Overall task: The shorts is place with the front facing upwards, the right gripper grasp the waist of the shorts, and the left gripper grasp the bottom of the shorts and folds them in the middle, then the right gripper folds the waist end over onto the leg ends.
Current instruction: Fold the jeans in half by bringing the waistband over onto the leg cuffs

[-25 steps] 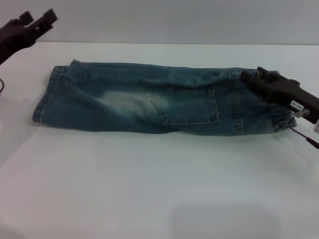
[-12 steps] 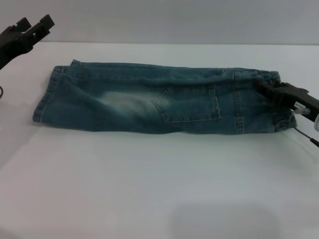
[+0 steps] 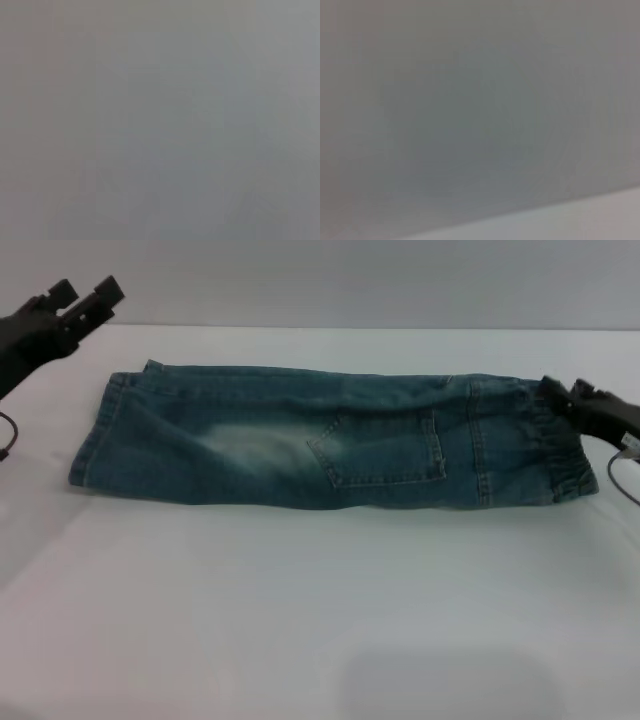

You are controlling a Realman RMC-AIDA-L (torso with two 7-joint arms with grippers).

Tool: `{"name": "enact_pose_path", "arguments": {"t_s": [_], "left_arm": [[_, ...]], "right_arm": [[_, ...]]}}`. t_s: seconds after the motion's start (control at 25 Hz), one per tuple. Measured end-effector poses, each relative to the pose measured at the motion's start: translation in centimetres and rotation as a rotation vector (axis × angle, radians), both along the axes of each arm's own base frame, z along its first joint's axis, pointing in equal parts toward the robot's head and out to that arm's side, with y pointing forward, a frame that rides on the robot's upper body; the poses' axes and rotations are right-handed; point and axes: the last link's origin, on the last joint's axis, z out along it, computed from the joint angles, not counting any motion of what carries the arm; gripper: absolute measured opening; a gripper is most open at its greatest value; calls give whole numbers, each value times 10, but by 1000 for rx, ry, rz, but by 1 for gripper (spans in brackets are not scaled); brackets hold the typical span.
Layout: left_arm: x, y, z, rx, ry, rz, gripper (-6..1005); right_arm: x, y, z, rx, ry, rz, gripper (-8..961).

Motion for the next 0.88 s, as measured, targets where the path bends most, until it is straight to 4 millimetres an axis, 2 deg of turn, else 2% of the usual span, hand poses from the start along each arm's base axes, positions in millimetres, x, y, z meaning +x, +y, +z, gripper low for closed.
{"name": "enact_pose_path", "arguments": {"t_s": [0.2, 0.36, 0.68, 0.88], "left_arm": [[2, -7, 1, 20, 0, -48, 824], [1, -8, 1, 23, 2, -46, 823], [-5, -14, 1, 43, 1, -36, 823], [-7, -15, 3, 57, -12, -31, 822]], "right_arm": [[2, -5, 17, 30, 23, 39, 572], [2, 1, 35, -36, 26, 45, 572], [-27, 23, 63, -276, -86, 95, 571], [-38, 25, 76, -424, -209, 80, 571]]}}
